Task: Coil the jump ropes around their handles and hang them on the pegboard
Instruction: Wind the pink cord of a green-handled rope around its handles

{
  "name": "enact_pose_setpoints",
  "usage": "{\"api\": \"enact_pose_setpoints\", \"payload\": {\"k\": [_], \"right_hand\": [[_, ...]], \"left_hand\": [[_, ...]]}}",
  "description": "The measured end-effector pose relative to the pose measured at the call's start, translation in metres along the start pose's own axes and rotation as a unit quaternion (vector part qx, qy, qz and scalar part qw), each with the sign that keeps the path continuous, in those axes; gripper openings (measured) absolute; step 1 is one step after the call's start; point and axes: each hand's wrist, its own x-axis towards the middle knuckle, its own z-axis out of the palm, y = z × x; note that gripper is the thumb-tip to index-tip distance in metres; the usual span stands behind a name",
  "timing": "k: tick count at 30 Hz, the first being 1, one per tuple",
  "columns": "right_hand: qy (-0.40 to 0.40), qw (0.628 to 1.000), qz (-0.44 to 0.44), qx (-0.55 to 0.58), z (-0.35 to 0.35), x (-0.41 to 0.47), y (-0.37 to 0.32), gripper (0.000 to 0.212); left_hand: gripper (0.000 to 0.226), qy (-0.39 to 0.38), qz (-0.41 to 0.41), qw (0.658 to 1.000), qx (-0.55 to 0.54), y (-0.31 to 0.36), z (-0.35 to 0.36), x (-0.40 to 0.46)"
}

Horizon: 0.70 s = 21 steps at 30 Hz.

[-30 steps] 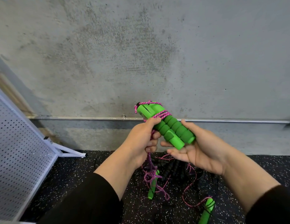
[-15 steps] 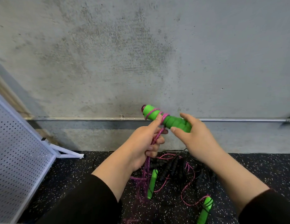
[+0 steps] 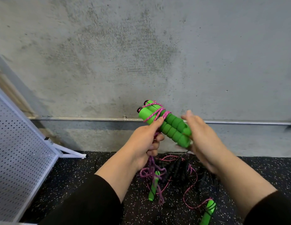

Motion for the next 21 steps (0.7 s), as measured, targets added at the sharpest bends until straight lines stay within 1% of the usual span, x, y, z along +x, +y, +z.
{"api": "enact_pose_setpoints", "payload": {"k": [1,2,3,4,6,8,11,13,14,16,17,19,20,21], "right_hand": [[-0.052,0.992,0.079,0.082,-0.001,-0.001,-0.002,0.062],[-0.106,0.975,0.139,0.134,-0.003,-0.004,-0.004,0.066],[-0.148,0.961,0.176,0.156,-0.004,-0.007,-0.005,0.067],[-0.171,0.953,0.191,0.161,-0.005,-0.009,-0.005,0.066],[-0.179,0.952,0.186,0.162,-0.007,-0.010,-0.006,0.060],[-0.170,0.959,0.154,0.167,-0.007,-0.008,-0.007,0.056],[-0.125,0.976,0.098,0.149,-0.010,-0.003,-0.006,0.050],[-0.082,0.991,0.055,0.093,-0.014,0.001,-0.004,0.044],[-0.060,0.997,0.031,0.043,-0.016,0.003,-0.004,0.038],[-0.026,0.997,-0.014,-0.076,-0.020,0.005,-0.003,0.029],[-0.020,0.990,-0.032,-0.135,-0.022,0.005,-0.003,0.031],[-0.024,0.965,-0.063,-0.252,-0.023,0.006,-0.002,0.043],[-0.027,0.950,-0.077,-0.301,-0.021,0.006,-0.001,0.050],[-0.029,0.939,-0.092,-0.329,-0.020,0.006,-0.001,0.053]], "left_hand": [[0.034,-0.007,0.008,1.000,0.005,0.000,0.001,-0.001],[0.034,-0.010,0.014,1.000,0.011,0.000,0.002,-0.001],[0.034,-0.007,0.018,1.000,0.017,0.001,0.002,-0.001],[0.034,0.000,0.019,1.000,0.022,0.001,0.002,-0.002],[0.033,0.010,0.016,1.000,0.023,0.002,0.002,-0.001],[0.035,0.014,0.018,1.000,0.019,0.003,0.002,-0.002],[0.050,0.014,0.003,1.000,0.019,0.005,-0.001,-0.003],[0.070,0.019,-0.017,0.999,0.028,0.007,-0.005,-0.003],[0.079,0.023,-0.022,0.999,0.032,0.007,-0.008,-0.002],[0.086,0.024,-0.027,0.999,0.034,0.007,-0.012,0.000],[0.086,0.022,-0.028,0.999,0.030,0.007,-0.011,0.000],[0.082,0.022,-0.027,0.999,0.014,0.006,-0.009,0.000],[0.076,0.024,-0.026,0.999,0.008,0.006,-0.007,0.000],[0.067,0.024,-0.025,0.999,0.003,0.006,-0.006,0.000]]}}
